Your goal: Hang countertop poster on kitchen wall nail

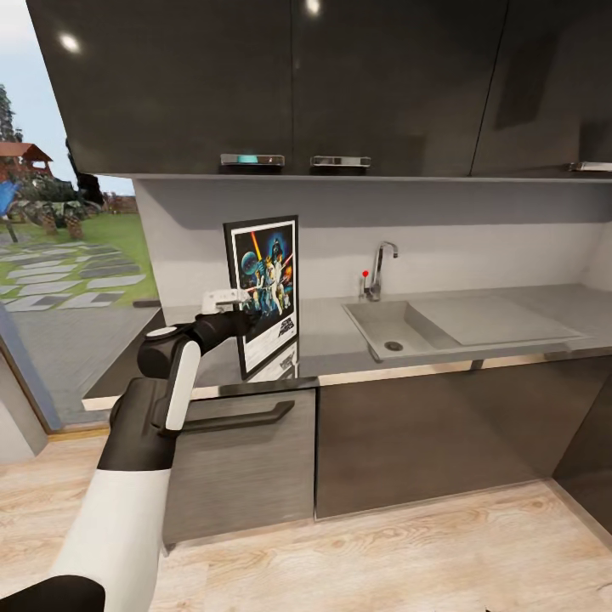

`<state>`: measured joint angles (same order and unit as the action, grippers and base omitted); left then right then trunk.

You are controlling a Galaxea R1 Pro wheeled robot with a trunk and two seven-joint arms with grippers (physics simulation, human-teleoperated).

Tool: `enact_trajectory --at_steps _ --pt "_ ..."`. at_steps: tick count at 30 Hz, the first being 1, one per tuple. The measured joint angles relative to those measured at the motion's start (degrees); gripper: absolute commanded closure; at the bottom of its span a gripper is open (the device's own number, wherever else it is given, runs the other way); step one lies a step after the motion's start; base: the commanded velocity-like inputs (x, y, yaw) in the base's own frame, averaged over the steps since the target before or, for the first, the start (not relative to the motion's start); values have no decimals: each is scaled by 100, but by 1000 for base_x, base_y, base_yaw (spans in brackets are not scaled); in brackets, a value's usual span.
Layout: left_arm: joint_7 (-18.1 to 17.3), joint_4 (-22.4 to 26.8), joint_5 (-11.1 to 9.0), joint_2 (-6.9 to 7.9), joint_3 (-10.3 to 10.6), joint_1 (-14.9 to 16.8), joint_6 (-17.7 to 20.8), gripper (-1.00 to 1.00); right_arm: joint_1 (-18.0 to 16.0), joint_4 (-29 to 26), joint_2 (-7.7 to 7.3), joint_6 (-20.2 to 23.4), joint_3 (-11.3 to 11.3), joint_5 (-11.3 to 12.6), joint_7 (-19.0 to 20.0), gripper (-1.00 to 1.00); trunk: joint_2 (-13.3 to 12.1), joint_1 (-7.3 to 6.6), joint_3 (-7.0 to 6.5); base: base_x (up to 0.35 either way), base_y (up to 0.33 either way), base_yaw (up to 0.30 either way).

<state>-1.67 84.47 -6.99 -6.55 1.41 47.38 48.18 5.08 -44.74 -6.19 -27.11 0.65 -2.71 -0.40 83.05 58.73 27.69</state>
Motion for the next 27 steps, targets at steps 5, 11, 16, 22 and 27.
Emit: enact_trajectory --at_steps 5,11,16,22,27 --pt "0 0 0 0 0 0 0 -100 0 0 0 0 0 0 0 -100 0 0 0 0 0 0" --pt "2 64 36 17 -24 -11 64 -100 -8 30 -3 1 -1 3 0 -100 0 0 0 0 0 0" --pt "-13 225 224 126 -39 -21 225 -100 -17 192 -5 0 -2 8 0 -100 0 0 0 0 0 0" --pt "3 319 485 138 -40 -24 251 -100 -18 295 -5 0 -2 9 0 -100 0 0 0 0 0 0" --pt "3 321 488 139 -41 -23 252 -100 -18 297 -5 0 -2 9 0 -100 0 0 0 0 0 0"
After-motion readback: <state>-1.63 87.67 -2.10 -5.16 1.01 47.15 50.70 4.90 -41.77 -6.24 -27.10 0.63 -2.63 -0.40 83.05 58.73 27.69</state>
